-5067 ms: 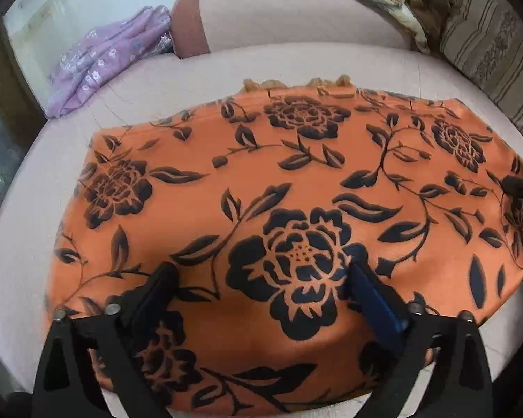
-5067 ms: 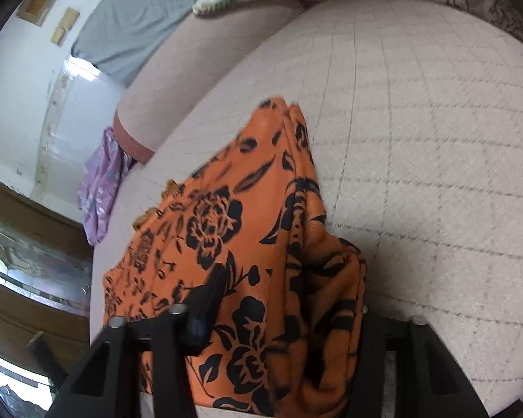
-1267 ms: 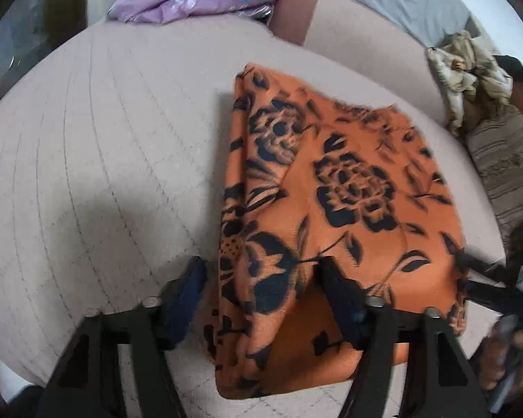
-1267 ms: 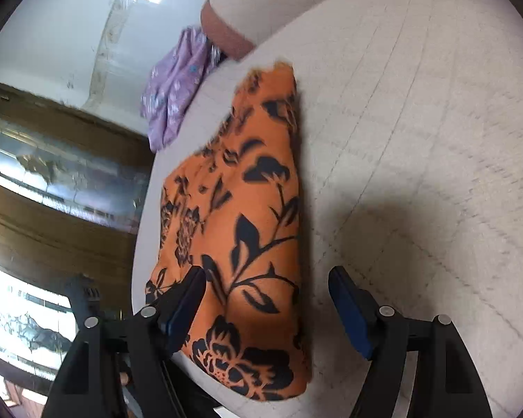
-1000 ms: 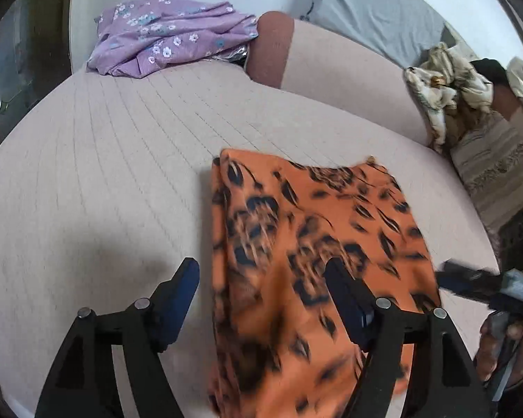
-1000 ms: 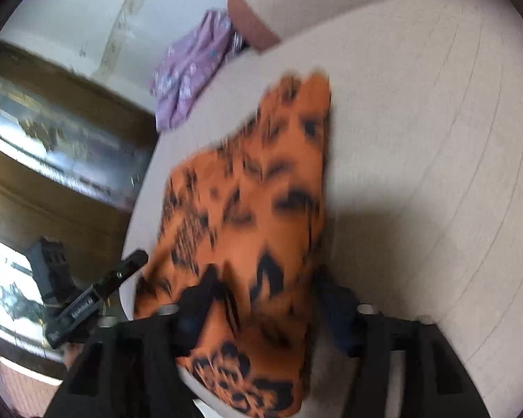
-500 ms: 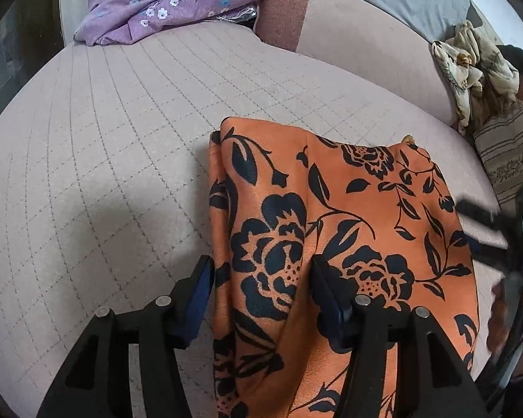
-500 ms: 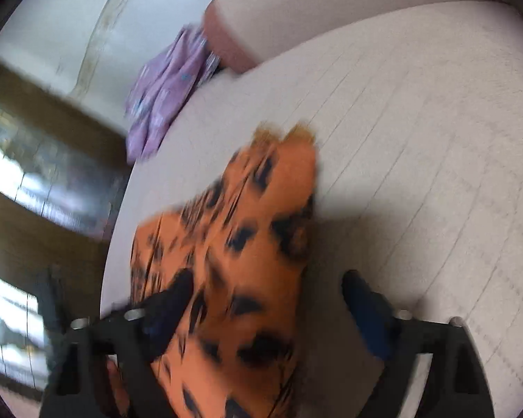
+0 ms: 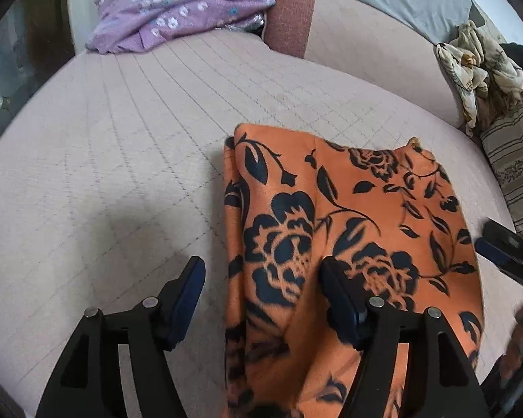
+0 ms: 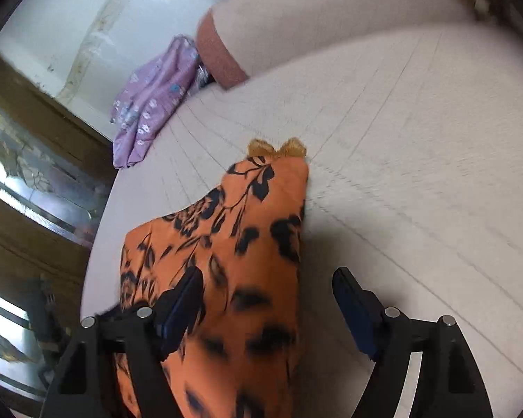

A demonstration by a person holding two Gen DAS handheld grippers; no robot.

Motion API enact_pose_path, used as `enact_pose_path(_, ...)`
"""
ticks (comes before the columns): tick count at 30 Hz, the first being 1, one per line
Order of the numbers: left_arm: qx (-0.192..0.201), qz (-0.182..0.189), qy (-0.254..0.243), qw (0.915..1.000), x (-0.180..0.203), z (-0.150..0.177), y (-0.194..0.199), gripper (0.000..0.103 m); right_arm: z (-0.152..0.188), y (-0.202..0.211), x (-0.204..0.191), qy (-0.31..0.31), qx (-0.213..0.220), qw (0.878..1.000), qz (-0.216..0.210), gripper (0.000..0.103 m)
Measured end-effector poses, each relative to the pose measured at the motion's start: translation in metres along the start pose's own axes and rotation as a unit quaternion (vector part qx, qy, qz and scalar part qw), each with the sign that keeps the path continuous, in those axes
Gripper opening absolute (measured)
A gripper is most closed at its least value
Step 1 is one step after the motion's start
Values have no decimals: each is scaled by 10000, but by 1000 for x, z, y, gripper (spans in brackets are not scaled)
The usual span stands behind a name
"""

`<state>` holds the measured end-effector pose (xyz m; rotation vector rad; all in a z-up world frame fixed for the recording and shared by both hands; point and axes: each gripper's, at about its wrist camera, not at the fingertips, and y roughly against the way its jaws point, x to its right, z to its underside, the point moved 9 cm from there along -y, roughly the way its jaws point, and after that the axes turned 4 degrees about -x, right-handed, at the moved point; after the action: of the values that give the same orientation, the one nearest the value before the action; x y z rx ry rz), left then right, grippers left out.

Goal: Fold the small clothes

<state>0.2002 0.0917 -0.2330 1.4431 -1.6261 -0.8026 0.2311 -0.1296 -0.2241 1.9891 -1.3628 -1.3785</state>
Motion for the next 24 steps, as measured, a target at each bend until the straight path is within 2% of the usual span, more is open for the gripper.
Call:
enact_pose_path(3, 337, 56, -79, 9994, 3, 15, 30, 69, 24, 41, -17, 178, 248, 9989, -365, 80)
enact_pose_path(5, 243, -46, -94, 9996, 0, 35, 32, 69, 50, 63, -41, 465, 229, 9948, -872, 80)
enact_pose_path(7, -155, -217, -71, 9996, -5, 56, 15, 70, 74, 56, -54, 510, -143, 9889, -1388, 82)
enact_pose_path(8, -165, -134, 53, 9998, -8, 60, 11, 73, 94, 34, -55, 377, -728, 9809, -1764, 82)
enact_pose_path(9, -156, -85, 150, 9997, -10, 60, 13, 73, 108, 14, -46, 198, -1101, 9790, -1701, 82)
enact_pose_path(10, -225, -107, 237, 9994, -12, 59, 19, 72, 117, -1, -35, 4, -1318, 9789, -1560, 78)
enact_pose_path(13, 80, -314, 159, 9993, -15, 53, 43, 72, 110, 20, -39, -84, -930, 9815, -1671, 78)
enact_pose_path(17, 80, -348, 94, 9993, -12, 56, 50, 72, 98, 49, -36, 205, -422, 9881, -1463, 78)
enact_pose_path(21, -12, -363, 88, 9993, -8, 62, 47, 72, 89, 46, -7, -233, -296, 9925, -1162, 81)
enact_pose_path(24, -16, -360, 54, 9993, -8, 61, 47, 72, 78, 40, 12, -501, -275, 9924, -1094, 81)
